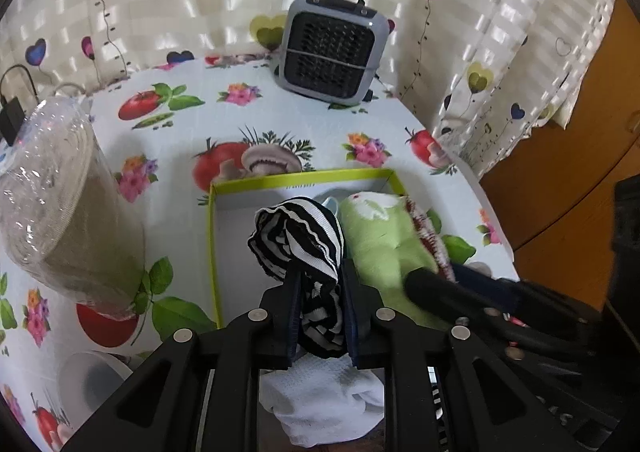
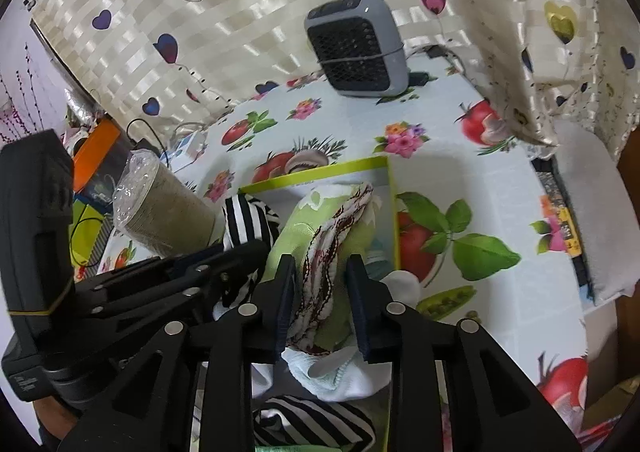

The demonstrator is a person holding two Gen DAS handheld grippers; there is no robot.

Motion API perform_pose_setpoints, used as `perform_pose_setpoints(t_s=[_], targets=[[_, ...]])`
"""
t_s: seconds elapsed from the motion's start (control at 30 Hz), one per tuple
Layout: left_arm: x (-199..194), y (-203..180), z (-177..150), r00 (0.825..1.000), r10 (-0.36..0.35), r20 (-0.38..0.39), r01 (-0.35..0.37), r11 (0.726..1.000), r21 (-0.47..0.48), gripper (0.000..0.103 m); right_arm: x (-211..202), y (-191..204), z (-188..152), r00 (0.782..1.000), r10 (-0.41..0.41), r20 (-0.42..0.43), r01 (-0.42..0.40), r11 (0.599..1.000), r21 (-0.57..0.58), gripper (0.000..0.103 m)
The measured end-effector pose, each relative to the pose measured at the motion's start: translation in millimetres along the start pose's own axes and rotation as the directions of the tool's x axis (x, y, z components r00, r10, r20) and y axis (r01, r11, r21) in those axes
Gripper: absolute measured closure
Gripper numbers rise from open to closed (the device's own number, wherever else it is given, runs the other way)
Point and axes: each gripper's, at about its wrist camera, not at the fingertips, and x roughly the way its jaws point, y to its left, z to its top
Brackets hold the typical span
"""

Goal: Organize soft objects
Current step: 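Lower sock and folded cloth into the box and open both tools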

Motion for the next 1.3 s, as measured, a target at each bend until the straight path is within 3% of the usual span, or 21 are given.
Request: perform_pose_setpoints(t_s=[0.23, 0.47, 0.6, 0.97, 1.3], targets=[[-3, 2, -1, 1.0, 0.0, 0.002, 0.0, 1.0, -0.002, 0.081, -15, 1, -6, 0.999, -0.001, 0.037, 0.001, 1.0, 0.003, 0.074], [-23, 0, -4, 0.998, 0.017, 0.057, -0.017, 1.0, 0.008, 0.079, -31, 1, -11, 0.997, 0.013, 0.075, -0.014, 1.0, 0.013, 0.073], [-33, -2, -8, 0.996, 0.035, 0.083, -0.037, 0.999, 0.018, 0.079, -42, 4, -16, 0.995, 0.017, 0.102, -0.018, 1.0, 0.006, 0.061], [-78, -13, -27, 0.979, 0.086, 0.183, -0.097, 0.994, 0.051, 0.079, -72, 22, -38, 0.988, 0.027, 0.149, -0.022, 0.999, -0.038, 0.061], [-111, -19, -51, 0.97, 0.074, 0.233, -0.093, 0.993, 0.072, 0.079, -91, 42, -58, 0.986, 0.031, 0.162, -0.015, 0.995, -0.1, 0.061]])
